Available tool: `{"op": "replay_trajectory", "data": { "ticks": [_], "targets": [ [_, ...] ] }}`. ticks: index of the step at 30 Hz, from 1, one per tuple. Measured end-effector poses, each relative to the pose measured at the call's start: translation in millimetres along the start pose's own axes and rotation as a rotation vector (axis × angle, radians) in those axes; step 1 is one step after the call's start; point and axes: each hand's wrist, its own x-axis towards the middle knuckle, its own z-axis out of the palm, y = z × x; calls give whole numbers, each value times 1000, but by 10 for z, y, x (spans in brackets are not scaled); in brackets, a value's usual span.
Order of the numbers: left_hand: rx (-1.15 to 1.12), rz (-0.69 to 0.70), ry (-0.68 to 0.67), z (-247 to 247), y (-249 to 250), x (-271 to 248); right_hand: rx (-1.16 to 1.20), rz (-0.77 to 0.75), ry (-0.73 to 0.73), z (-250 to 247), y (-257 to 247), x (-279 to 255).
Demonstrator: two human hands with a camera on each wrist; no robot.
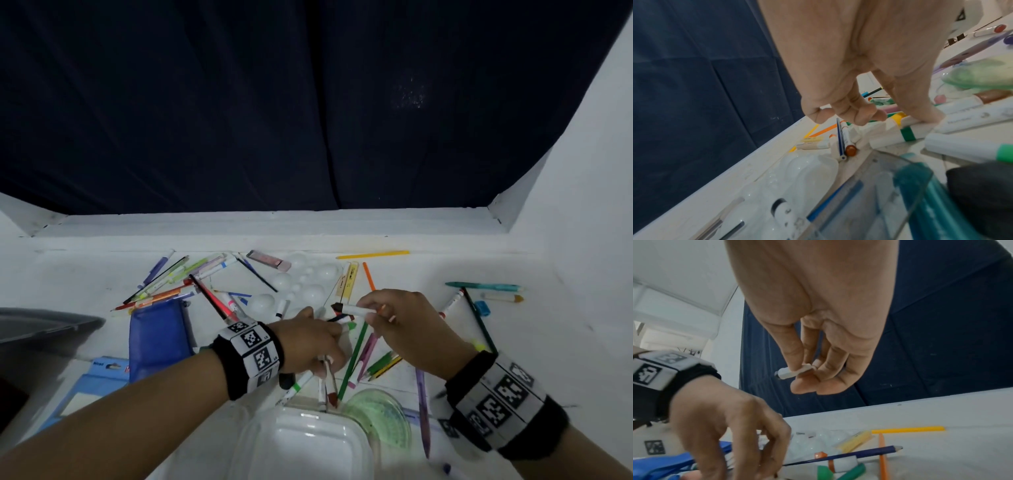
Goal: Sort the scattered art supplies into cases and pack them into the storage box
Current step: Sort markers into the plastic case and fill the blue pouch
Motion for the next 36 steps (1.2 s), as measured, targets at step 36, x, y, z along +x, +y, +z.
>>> {"op": "replay_trajectory", "data": {
  "ticks": [36],
  "targets": [
    [-578, -161, 1088, 662, 779, -3014, 2, 4, 118, 952, -1825, -1445]
  ]
}}
